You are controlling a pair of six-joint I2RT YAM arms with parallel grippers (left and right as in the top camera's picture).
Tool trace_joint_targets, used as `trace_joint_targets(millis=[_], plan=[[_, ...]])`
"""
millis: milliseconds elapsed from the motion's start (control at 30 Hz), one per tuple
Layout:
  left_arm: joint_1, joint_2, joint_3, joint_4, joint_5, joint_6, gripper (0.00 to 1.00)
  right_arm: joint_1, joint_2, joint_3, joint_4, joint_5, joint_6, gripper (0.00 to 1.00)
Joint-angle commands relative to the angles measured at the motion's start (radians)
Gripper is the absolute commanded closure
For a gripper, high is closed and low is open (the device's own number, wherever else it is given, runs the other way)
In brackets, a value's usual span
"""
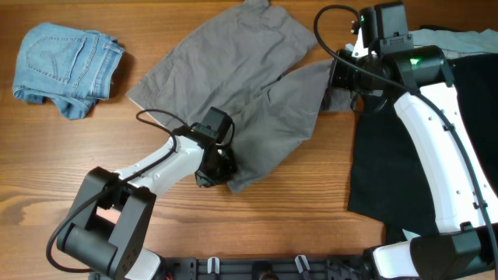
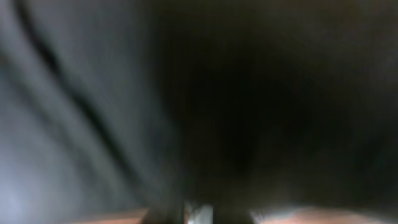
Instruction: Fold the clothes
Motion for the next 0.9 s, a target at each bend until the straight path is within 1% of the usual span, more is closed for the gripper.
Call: trace_joint_targets(millis=[0, 67, 200, 233, 333, 467, 600, 700, 867], plan=[[0.013, 0.056, -0.032, 0.018, -0.241, 0.017, 0.96, -0.002, 0.010, 0.005, -0.005, -0.008, 0.014, 0.96], [0.032, 0.053, -0.030, 0.010, -0.230, 0.016, 0.96, -0.002, 0.010, 0.005, -0.005, -0.008, 0.014, 0.96], [0.116, 0.013, -0.011, -0.080, -0.126, 0.018, 0.96, -0.002, 0.010, 0.005, -0.010, -0.008, 0.011, 0.96], [0.160, -0.036, -0.005, -0.138, -0.079, 0.018, 0.96, -0.002, 0.010, 0.005, -0.010, -0.007, 0.006, 0.96], [0.210, -0.151, -0.005, -0.220, -0.029, 0.057, 0.96, -0.002, 0.010, 0.005, -0.007, 0.005, -0.015, 0.96], [0.245, -0.346, -0.005, -0.345, -0.030, 0.067, 0.96, -0.002, 0.008, 0.005, -0.023, 0.011, -0.042, 0.96], [0.275, -0.549, -0.005, -0.476, -0.030, 0.055, 0.96, -0.002, 0.008, 0.005, -0.086, 0.021, -0.040, 0.96], [0.290, -0.709, -0.005, -0.568, -0.034, 0.030, 0.96, -0.002, 0.005, 0.005, -0.152, 0.037, -0.040, 0.96], [0.292, -0.895, 0.003, -0.692, -0.086, -0.068, 0.96, 0.000, -0.019, 0.006, -0.309, 0.010, -0.036, 0.96]])
